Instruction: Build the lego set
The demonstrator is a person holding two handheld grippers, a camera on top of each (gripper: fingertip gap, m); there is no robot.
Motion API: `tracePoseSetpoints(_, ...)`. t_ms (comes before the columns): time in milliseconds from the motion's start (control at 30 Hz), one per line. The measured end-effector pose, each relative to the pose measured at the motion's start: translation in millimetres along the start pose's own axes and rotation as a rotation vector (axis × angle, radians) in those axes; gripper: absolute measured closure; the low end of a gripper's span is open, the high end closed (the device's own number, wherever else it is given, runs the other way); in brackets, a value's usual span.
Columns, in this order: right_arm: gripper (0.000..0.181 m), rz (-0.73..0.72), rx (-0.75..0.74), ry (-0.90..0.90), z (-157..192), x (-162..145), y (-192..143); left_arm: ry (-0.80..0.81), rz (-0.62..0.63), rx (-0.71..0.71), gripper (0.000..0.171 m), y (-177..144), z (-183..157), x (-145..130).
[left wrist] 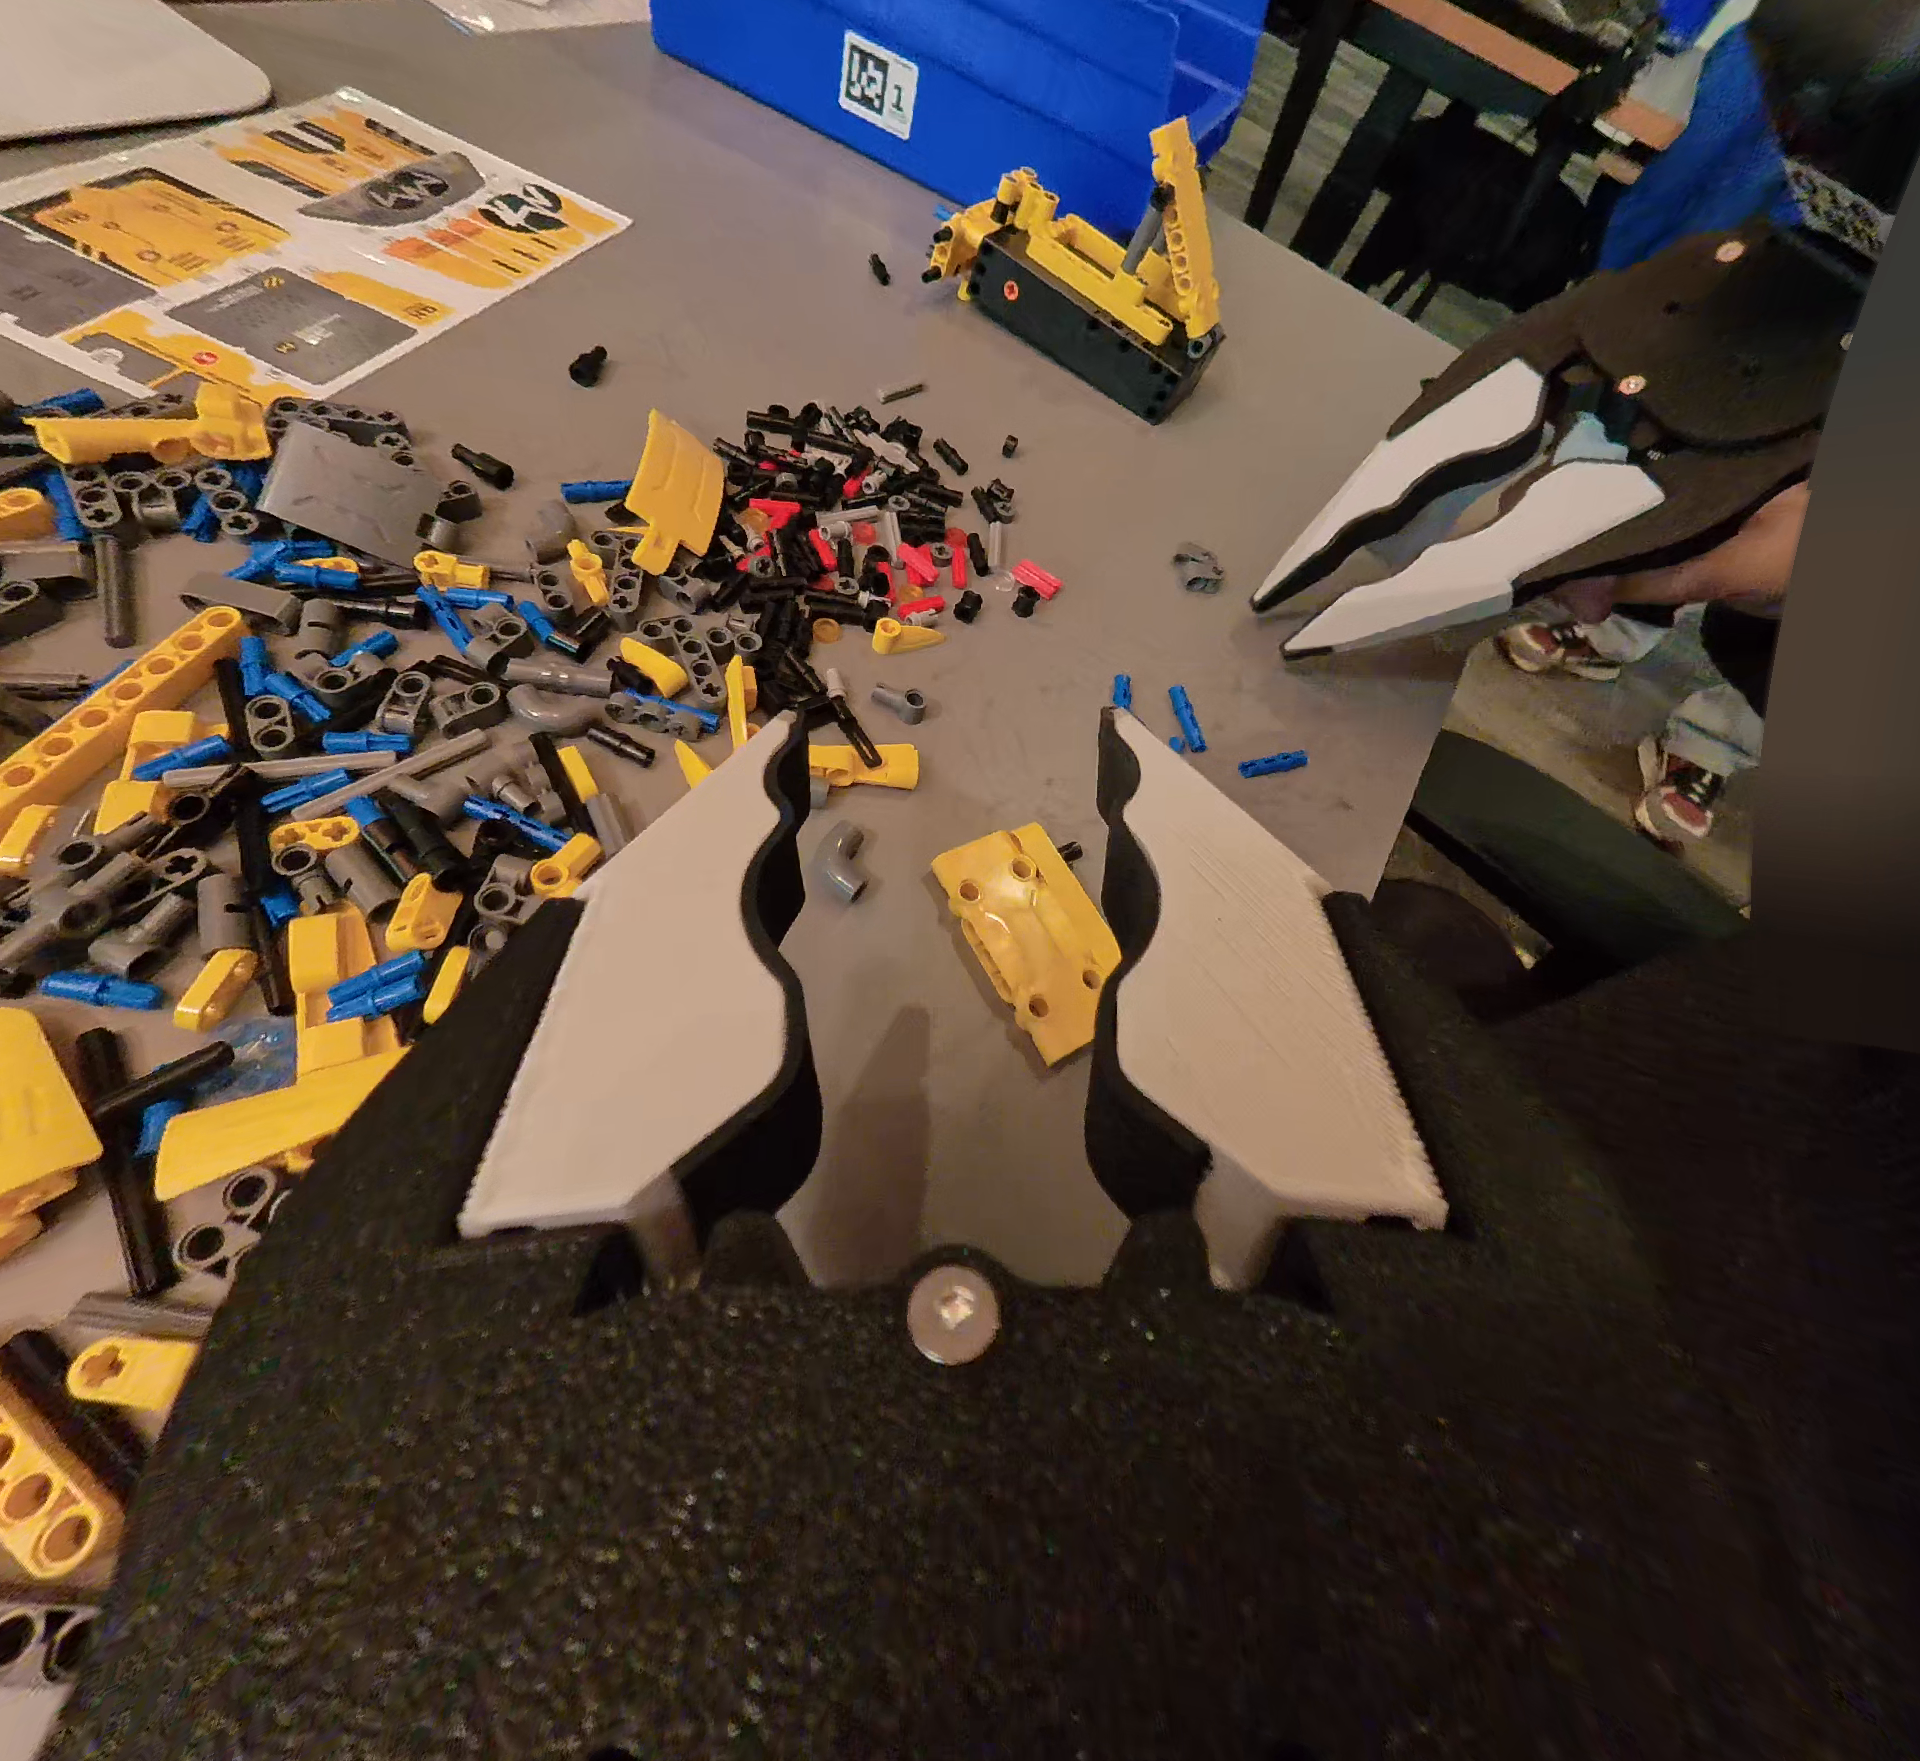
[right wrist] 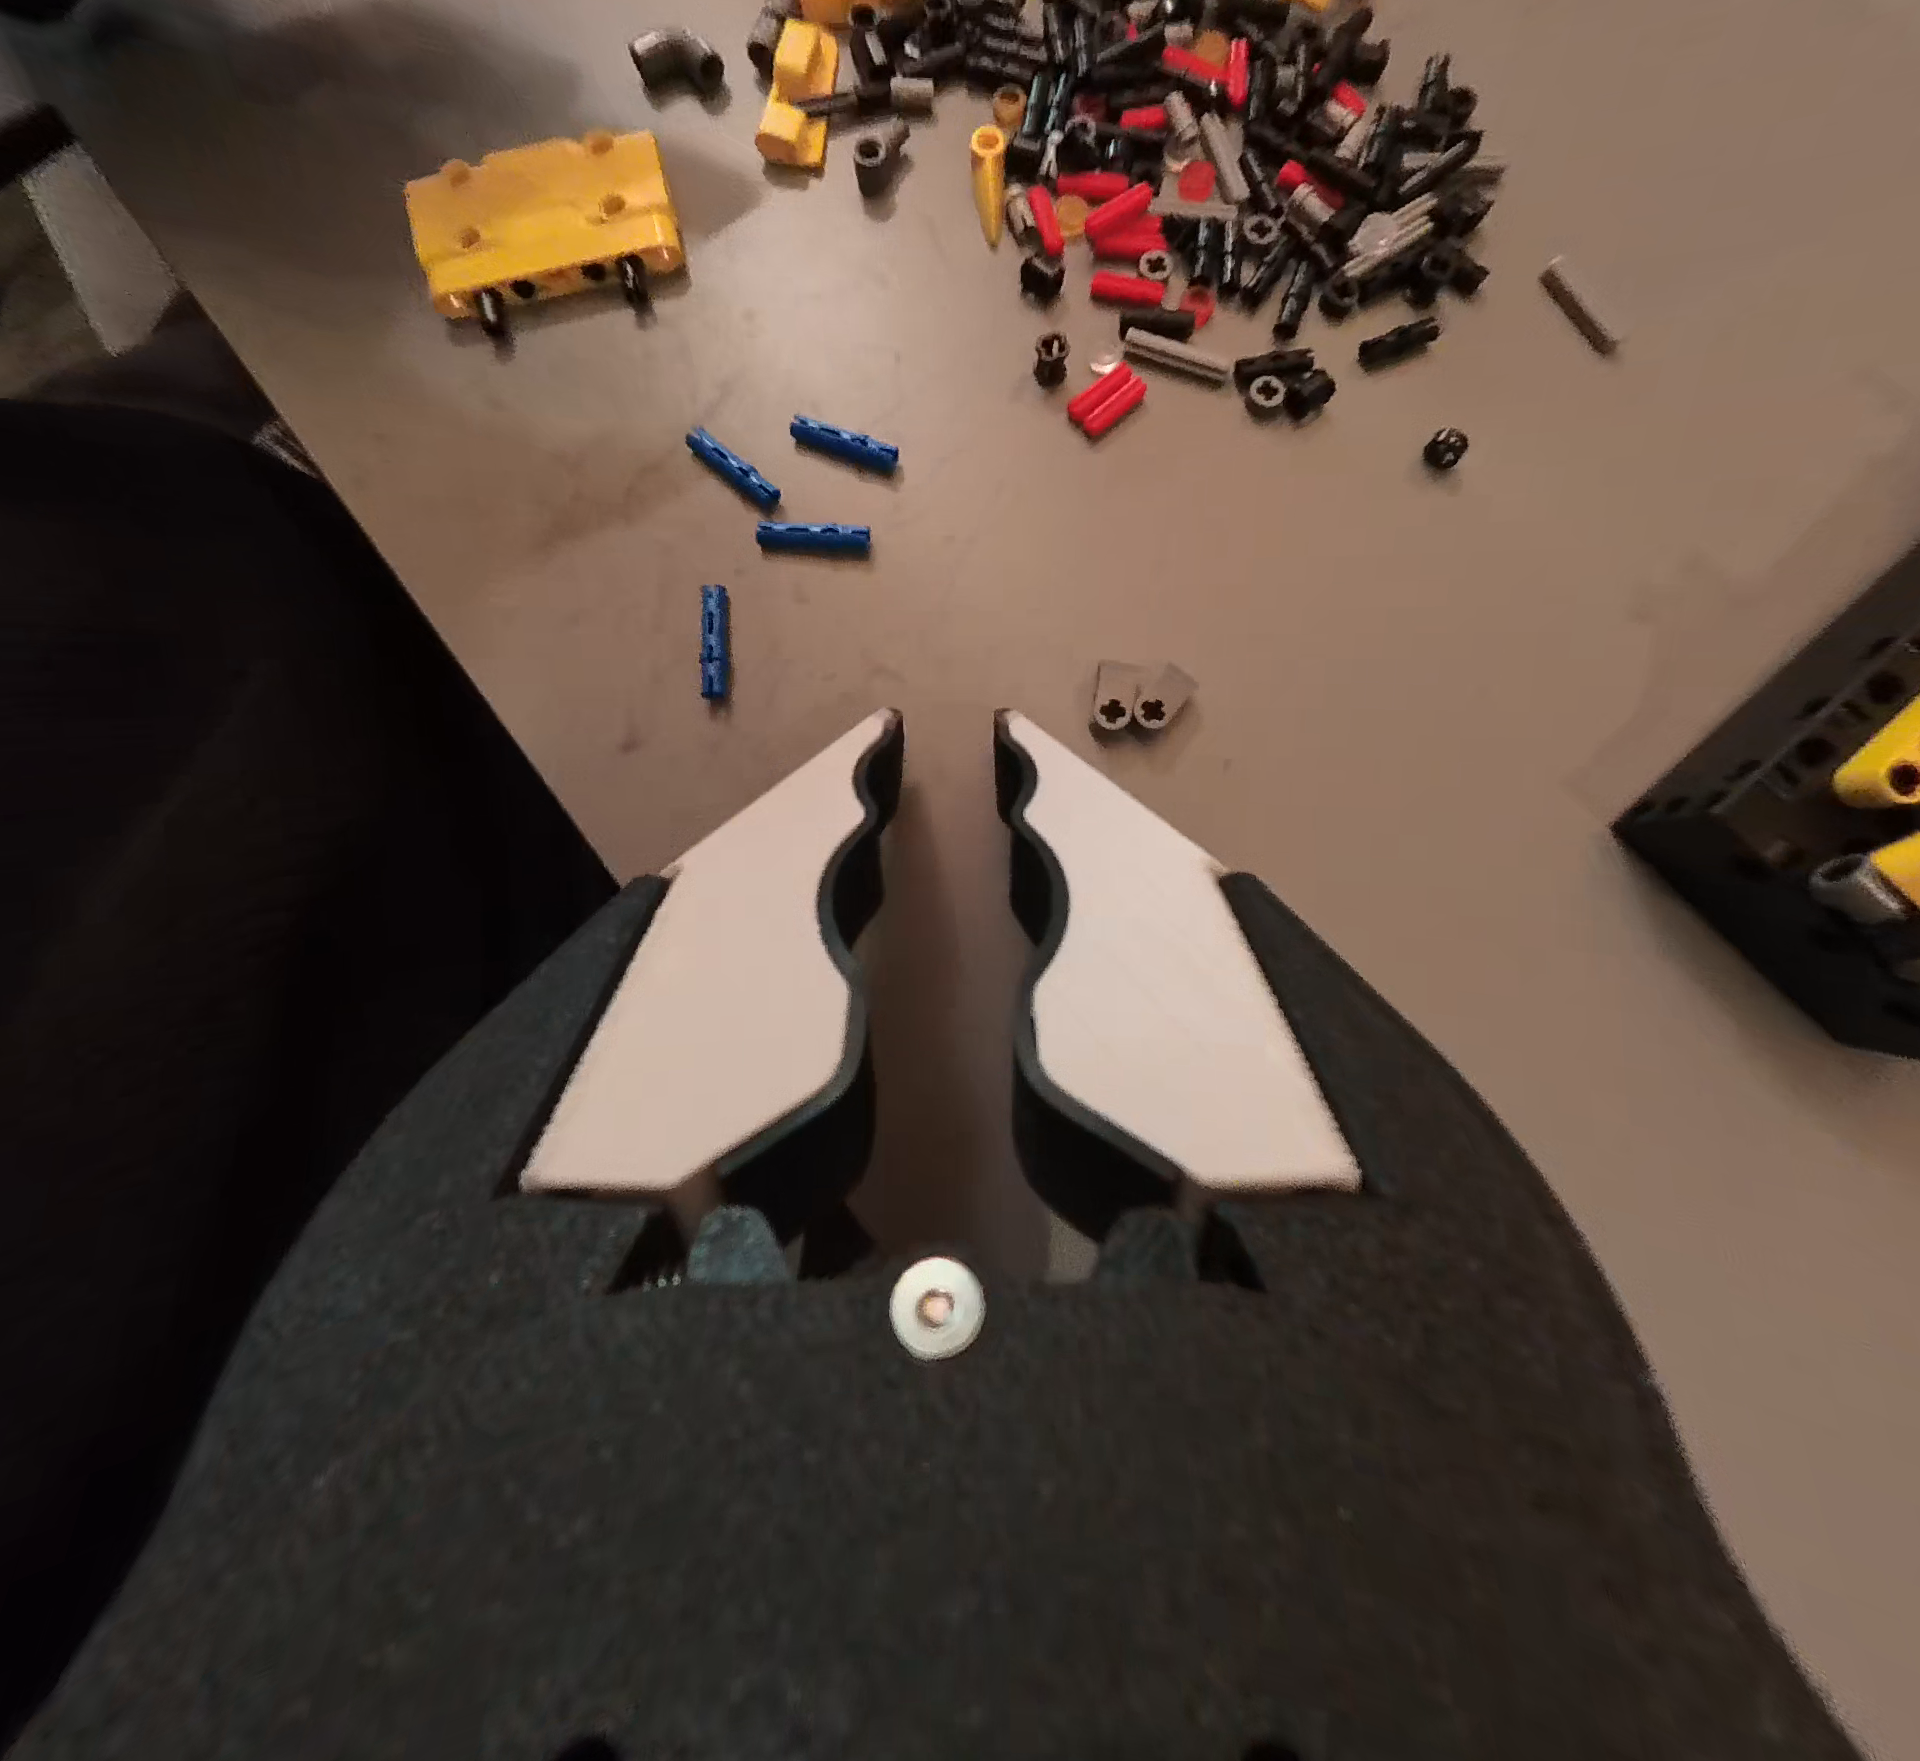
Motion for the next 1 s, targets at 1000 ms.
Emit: tracePoseSetpoints(1000,0.176,-0.230,-0.088,-0.034,7,4,-7,0.018,-0.135,-0.004,0.117,-10,-23,2)
Point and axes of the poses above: each gripper's, where its closed fingertips meet, y out along the fingers, x out of its top, z = x × y across the jaws, the point moved 6 cm from there along -y, back along the fingers, and after that the axes turned 2 degrees about z, right-handed, at the moved point
